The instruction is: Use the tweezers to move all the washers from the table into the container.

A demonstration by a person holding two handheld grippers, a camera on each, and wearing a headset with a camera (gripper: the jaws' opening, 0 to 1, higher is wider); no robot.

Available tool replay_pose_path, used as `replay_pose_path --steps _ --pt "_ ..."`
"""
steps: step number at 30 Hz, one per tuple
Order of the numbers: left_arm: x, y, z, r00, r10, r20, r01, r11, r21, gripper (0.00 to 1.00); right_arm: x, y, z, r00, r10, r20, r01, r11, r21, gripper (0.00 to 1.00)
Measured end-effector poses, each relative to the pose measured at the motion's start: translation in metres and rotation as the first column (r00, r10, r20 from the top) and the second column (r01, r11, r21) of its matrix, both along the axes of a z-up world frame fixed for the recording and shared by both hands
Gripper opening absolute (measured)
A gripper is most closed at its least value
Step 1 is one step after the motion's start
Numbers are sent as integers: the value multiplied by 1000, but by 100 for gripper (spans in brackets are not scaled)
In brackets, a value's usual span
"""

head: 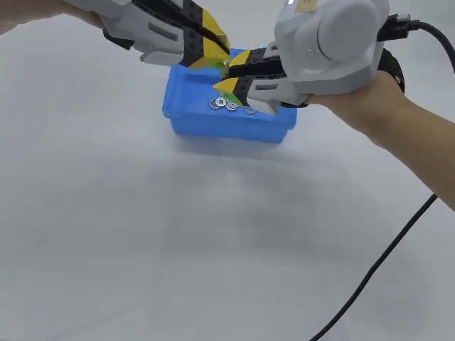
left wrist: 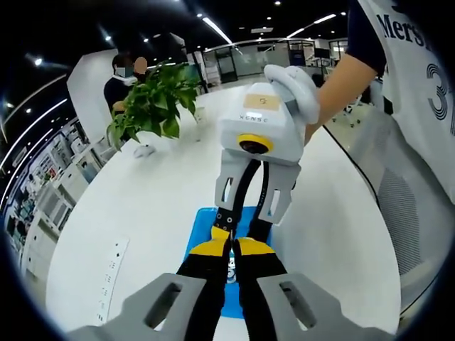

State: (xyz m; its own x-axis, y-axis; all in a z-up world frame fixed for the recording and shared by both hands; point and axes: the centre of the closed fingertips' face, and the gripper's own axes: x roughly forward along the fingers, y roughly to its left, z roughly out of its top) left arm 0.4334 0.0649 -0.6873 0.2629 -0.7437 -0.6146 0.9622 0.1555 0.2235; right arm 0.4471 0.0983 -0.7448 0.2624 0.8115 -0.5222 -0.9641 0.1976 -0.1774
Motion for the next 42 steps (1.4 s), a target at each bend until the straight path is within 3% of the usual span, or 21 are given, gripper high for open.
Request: replay_pose_path --steps 4,10,16,21,25,30,36,42 --pt "-6 0 10 1000 1 15 -1 1000 -4 7 -6 -2 12 1000 4 19 -4 1000 4 11" --pt "-24 0 31 999 -13 47 14 1000 -19 7 -22 -6 34 999 21 47 -22 1000 15 10" --pt "-47 6 46 999 -13 42 16 999 -52 7 -48 -10 52 997 47 64 -48 999 11 9" --pt "-67 7 48 999 -8 34 11 996 -83 7 -71 -12 56 994 77 79 -75 997 -21 8" --pt "-84 9 40 1000 6 9 -5 995 -103 7 -90 -15 50 992 102 75 -98 993 -61 8" --pt "-102 10 15 999 18 -31 -20 996 -91 7 -109 -20 32 988 146 51 -139 981 -132 8" --pt "-110 9 -12 996 40 -82 -47 996 -82 7 -117 -26 6 978 203 45 -188 956 -224 8" --pt "-108 8 -38 991 51 -124 -60 996 -66 7 -117 -32 -14 970 239 51 -215 934 -284 7"
